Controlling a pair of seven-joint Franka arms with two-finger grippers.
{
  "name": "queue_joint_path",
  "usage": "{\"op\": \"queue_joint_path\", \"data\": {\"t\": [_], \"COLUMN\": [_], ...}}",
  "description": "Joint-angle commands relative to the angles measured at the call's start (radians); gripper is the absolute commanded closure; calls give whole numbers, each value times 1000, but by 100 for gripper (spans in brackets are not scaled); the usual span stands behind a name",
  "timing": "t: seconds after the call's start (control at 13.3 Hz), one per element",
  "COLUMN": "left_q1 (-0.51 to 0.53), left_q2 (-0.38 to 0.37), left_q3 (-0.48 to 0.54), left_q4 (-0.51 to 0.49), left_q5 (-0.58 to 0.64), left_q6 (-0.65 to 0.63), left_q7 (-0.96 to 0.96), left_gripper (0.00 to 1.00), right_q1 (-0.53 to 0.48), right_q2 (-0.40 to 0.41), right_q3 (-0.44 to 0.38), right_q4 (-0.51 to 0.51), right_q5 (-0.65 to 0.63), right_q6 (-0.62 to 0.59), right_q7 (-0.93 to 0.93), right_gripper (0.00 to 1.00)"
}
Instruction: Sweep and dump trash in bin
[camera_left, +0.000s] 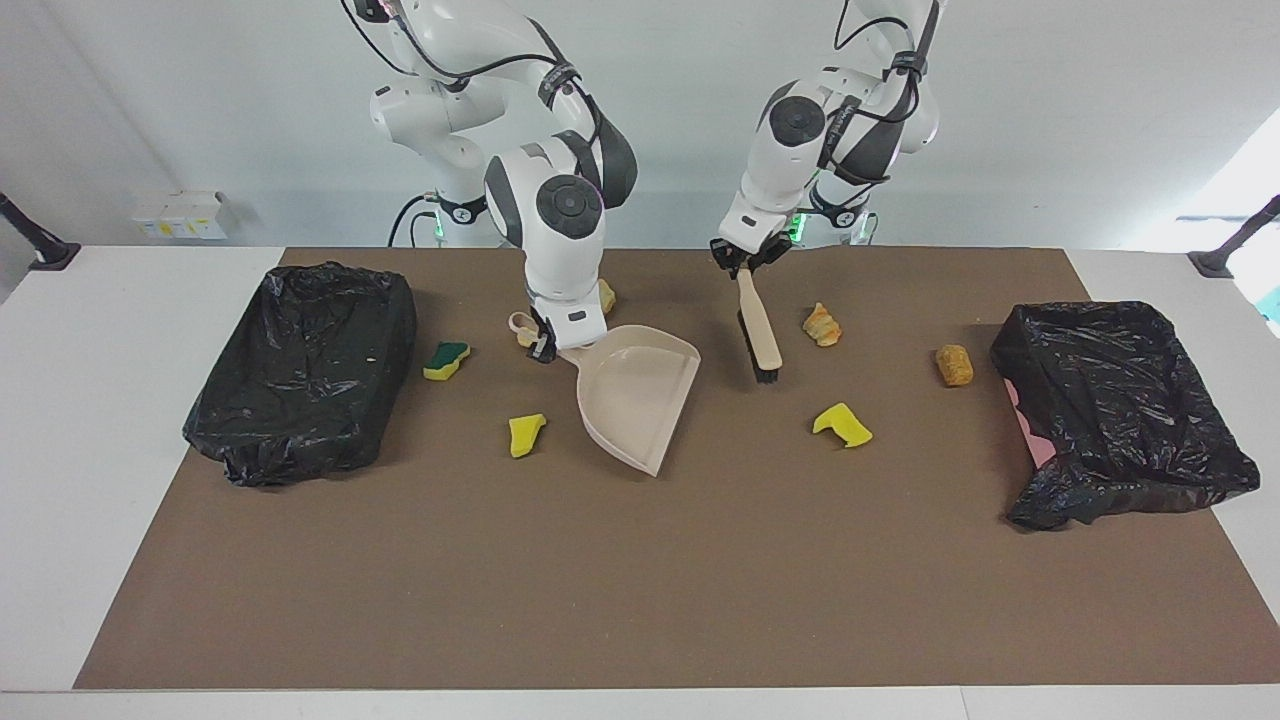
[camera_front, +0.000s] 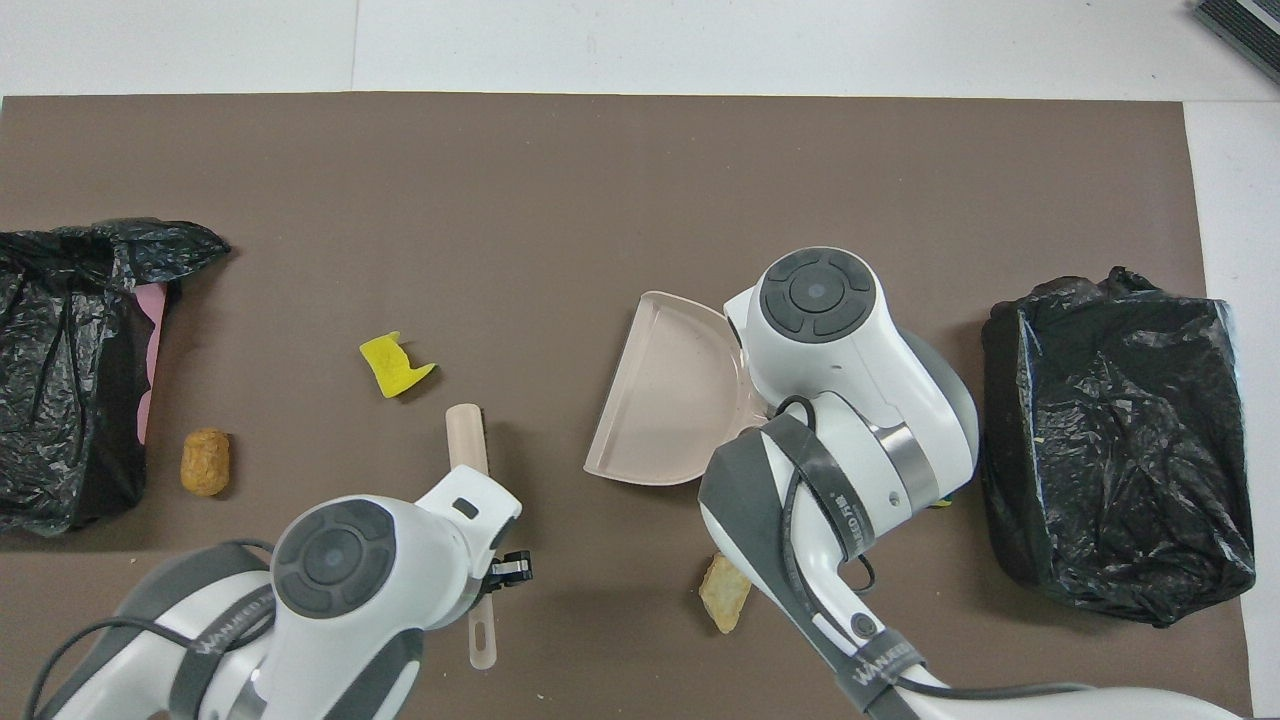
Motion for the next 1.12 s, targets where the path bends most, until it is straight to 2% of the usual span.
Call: {"op": "queue_joint_path", "data": {"t": [0.0,0.15,0.3,0.52,0.67,0.9,1.05], "left_q1": [165,272,348,501,561,629,664], "left_q2": [-1,1,2,1,-12,-61,-140], "left_q3": [-13,-12,-12,-12,-12,-12,-13], "left_q4": [58,67,67,64,55,20,-79], "left_q5": [35,74,145,239,308,391,396], "left_q6": [-111,-132,-149,-184,-230,-251,-232], "left_q7": [138,259,347,514,541,536,533], "left_gripper": [100,100,100,100,100,100,100], "right_q1": [24,12,23,11,11,11,14], "right_q2": [-81,-80,-69,-68,-69,-71,-69], "right_q3": [6,6,6,6,6,6,6], "right_q4": [-116,-138,-156,-161,-169,-170,-170], "right_q5": [-65,-69,-69,-70,-70,-70,-70], "right_q6": [56,123,194,190,194,199,202], "right_q7": [-91,-200,-199,-246,-251,-249,-249], "right_gripper": [100,100,100,100,100,100,100]}}
